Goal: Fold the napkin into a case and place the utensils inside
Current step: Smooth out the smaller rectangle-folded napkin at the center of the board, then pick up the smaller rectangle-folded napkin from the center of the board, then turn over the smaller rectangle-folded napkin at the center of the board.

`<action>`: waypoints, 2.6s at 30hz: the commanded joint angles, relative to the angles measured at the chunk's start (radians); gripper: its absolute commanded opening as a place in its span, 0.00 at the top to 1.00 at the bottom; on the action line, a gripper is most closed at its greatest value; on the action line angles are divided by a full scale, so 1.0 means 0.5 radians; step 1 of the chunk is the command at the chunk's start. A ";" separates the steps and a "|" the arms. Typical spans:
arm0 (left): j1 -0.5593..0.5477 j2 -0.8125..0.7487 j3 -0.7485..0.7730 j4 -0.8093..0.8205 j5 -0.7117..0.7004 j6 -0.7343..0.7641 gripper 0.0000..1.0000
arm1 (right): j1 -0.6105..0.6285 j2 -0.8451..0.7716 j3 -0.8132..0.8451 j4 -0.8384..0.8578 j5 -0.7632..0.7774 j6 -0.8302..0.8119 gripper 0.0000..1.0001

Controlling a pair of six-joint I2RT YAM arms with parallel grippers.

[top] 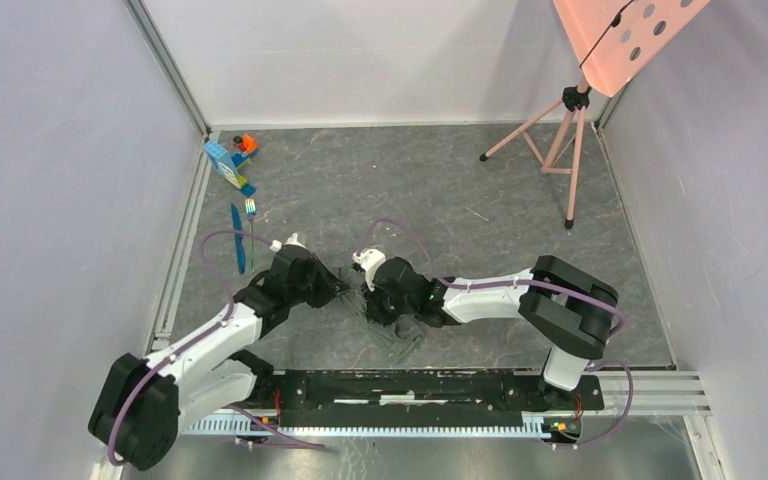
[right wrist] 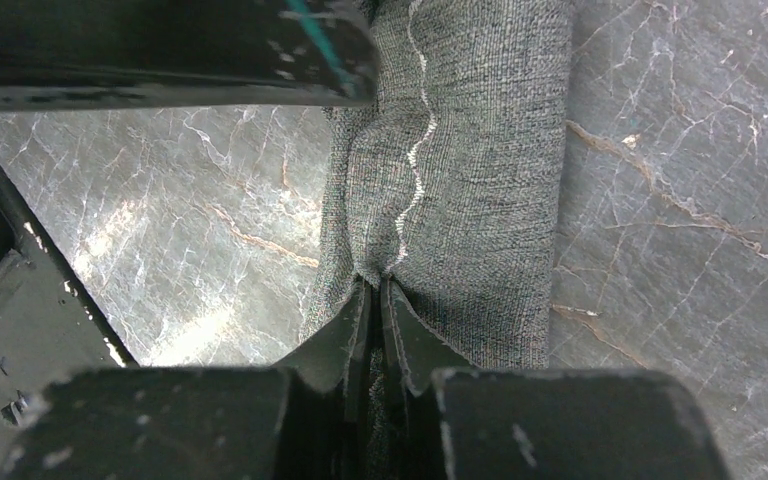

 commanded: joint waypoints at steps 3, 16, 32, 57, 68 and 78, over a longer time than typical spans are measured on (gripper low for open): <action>0.016 0.292 0.043 0.509 0.131 0.250 0.90 | -0.009 -0.024 -0.039 -0.046 0.052 -0.092 0.89; 0.215 0.709 -0.006 0.369 -0.023 0.491 0.98 | 0.090 -0.194 0.069 -0.196 -0.018 -0.476 0.59; 0.244 0.598 -0.060 0.356 0.013 0.471 0.98 | 0.270 0.029 0.310 -0.193 0.454 -0.547 0.30; 0.281 0.413 0.142 0.007 0.120 0.604 0.92 | 0.439 0.104 0.125 -0.078 1.078 -0.532 0.98; 0.283 -0.203 0.905 -1.098 -0.435 0.878 0.51 | 0.145 -0.107 0.053 0.422 -0.224 0.429 1.00; 0.283 -0.533 1.095 -1.423 -0.469 0.909 0.46 | -0.114 0.463 -0.500 2.681 -0.871 2.087 1.00</action>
